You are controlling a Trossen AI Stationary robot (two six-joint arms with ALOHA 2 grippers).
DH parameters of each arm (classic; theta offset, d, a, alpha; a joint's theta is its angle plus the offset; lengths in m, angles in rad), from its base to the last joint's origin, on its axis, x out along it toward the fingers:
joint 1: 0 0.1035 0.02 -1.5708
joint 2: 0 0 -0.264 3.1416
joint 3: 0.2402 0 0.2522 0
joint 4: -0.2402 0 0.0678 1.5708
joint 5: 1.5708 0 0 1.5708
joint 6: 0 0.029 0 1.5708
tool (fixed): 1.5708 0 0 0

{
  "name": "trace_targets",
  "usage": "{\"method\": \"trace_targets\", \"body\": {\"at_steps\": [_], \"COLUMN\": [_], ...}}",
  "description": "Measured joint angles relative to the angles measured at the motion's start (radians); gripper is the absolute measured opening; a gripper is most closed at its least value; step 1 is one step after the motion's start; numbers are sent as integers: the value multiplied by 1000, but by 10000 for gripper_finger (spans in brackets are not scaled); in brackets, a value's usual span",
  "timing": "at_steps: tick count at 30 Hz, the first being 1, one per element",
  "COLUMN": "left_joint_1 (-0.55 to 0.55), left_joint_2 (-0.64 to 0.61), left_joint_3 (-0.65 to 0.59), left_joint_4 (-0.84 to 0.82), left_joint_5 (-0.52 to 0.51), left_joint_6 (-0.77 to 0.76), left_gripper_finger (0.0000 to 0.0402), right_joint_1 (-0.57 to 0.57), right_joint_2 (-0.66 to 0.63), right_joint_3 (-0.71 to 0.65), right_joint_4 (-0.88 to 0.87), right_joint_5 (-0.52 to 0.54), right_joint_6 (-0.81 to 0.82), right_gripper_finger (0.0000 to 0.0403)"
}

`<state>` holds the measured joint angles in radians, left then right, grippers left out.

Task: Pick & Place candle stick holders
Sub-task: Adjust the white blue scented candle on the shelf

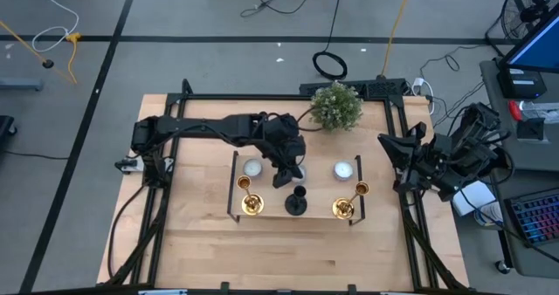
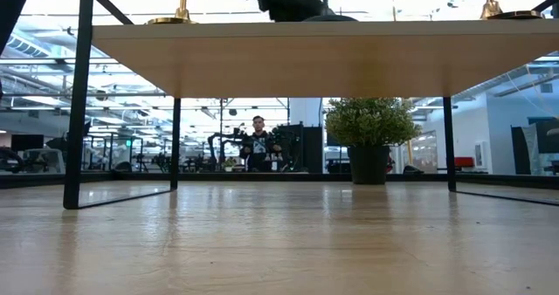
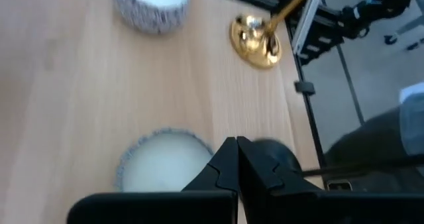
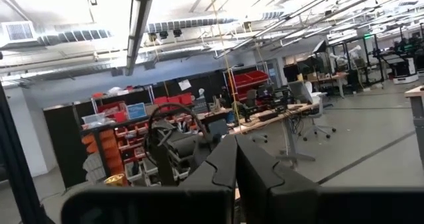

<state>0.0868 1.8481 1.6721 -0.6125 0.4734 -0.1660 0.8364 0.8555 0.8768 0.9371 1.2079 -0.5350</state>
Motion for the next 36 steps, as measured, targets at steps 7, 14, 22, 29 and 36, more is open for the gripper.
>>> {"method": "trace_targets", "body": {"at_steps": [7,14,22,29,36], "left_joint_1": [6,3,2,-11,-27], "left_joint_2": [-2,0,0,0,22], "left_joint_3": [74,76,76,76,74], "left_joint_4": [-69,-166,-173,-172,-166], "left_joint_5": [95,51,84,80,55], "left_joint_6": [16,69,62,63,67], "left_gripper_finger": [0,0,0,0,0], "right_joint_1": [0,0,-23,-33,-33], "right_joint_2": [0,0,0,0,0], "right_joint_3": [0,0,0,0,0], "right_joint_4": [0,0,-2,-15,-15], "right_joint_5": [0,0,0,-3,-3], "right_joint_6": [3,4,14,37,39], "right_gripper_finger": [0,0,0,0,0]}}
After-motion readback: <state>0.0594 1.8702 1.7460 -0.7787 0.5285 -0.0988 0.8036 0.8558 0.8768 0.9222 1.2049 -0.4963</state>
